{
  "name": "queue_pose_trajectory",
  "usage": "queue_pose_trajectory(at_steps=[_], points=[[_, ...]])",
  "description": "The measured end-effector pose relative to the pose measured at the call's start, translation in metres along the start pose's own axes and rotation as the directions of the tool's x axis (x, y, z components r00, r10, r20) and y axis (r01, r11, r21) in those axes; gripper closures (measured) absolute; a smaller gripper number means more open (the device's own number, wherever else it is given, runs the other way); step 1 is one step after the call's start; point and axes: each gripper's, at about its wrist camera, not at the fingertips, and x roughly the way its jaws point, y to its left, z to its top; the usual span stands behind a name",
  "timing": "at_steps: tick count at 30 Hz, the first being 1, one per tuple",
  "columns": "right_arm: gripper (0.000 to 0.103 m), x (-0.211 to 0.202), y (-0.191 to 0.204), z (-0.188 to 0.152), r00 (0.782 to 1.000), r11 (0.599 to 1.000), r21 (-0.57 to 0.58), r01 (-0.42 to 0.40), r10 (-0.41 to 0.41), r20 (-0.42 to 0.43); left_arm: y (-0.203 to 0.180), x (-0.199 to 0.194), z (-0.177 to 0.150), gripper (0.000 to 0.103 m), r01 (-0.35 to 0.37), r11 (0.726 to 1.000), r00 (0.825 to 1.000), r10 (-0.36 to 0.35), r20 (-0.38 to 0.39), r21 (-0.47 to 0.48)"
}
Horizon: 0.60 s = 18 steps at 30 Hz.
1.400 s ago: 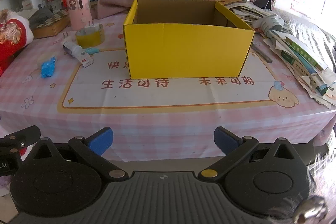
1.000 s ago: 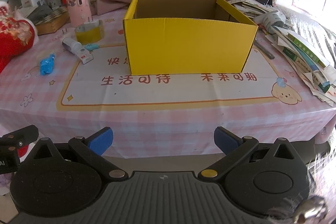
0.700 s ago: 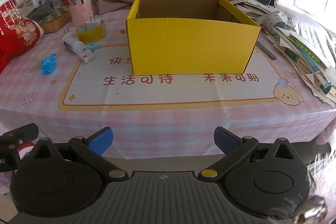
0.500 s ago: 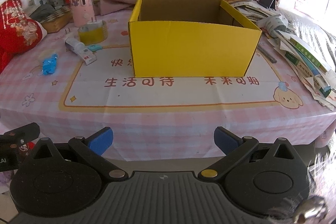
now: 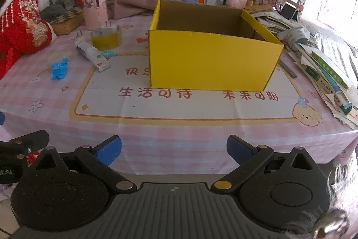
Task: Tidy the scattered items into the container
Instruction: 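Move both tools from the yellow box toward the scattered items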
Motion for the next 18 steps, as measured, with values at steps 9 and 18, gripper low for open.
queue_pose_trajectory(at_steps=[9,18], points=[[0.002,-0.006,0.009,0.002,0.997,0.998,0.008,-0.065,0.065,0.030,0.009,-0.005,-0.002,0.000,0.005,1.000,1.000,-0.005,0.006,0.002],[0.002,-0.007,0.029,0.005,0.991,0.991,-0.032,-0.127,0.128,0.034,0.029,-0.011,-0.008,0.000,-0.040,0.998,0.999,0.040,-0.001,-0.055]])
